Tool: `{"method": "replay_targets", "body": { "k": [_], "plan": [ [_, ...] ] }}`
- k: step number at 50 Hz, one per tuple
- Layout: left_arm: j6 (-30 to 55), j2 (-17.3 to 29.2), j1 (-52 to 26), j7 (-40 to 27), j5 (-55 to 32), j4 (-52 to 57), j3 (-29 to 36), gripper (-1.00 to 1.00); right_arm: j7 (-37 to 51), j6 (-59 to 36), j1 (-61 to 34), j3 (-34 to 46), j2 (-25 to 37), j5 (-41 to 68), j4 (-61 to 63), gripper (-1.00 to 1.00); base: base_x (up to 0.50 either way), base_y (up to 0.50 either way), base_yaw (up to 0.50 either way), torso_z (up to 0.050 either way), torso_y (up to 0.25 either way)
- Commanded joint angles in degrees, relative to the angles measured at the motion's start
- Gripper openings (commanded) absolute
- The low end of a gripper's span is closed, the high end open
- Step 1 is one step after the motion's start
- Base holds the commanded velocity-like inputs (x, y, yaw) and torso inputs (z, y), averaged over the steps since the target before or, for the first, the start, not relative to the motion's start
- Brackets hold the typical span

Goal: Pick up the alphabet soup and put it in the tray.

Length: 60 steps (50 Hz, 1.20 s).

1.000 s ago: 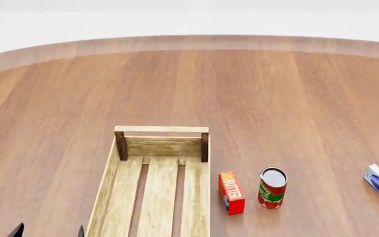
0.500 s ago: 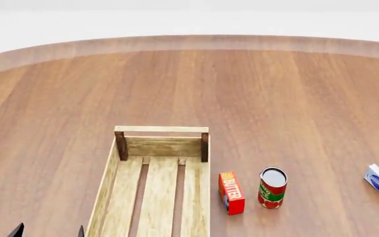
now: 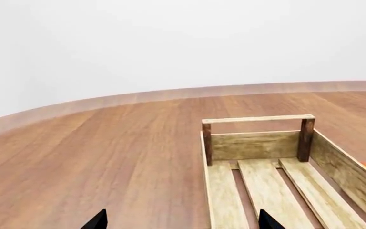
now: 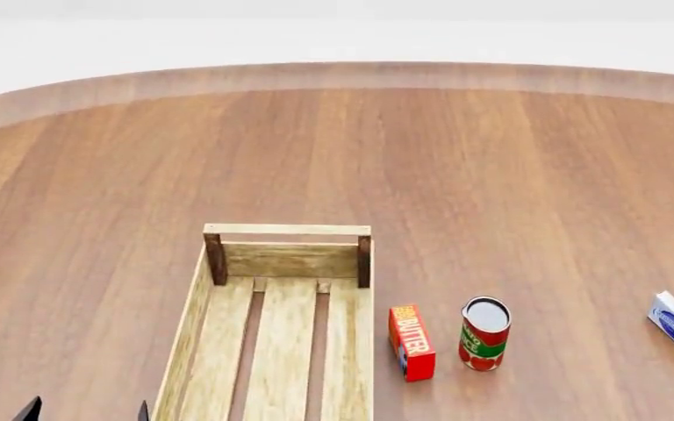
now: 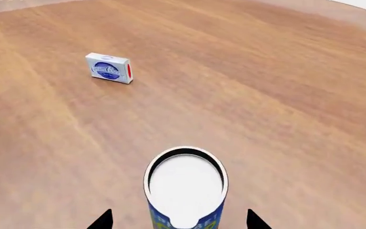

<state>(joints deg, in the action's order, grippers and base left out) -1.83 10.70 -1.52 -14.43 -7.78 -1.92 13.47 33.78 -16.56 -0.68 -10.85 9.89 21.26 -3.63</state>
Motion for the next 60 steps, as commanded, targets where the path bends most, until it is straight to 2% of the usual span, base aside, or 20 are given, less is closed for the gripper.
{"method": "replay_targets", "body": {
  "k": [1, 60],
  "plan": [
    [-0.1, 0.2, -0.1, -0.4, -0.3, -0.3, 0.3, 1.0, -0.8, 1.1, -3.8, 0.9, 0.7, -0.7, -6.8, 1.0, 0.0, 0.0, 0.0, 0.0, 0.0],
    [-0.3, 1.4, -0.3, -1.8, -1.3, 0.0, 1.8, 1.0, -1.7, 6.8, -9.1, 1.7, 2.5, -1.6, -20.1, 1.0, 0.0, 0.0, 0.0, 0.0, 0.0]
  ]
}}
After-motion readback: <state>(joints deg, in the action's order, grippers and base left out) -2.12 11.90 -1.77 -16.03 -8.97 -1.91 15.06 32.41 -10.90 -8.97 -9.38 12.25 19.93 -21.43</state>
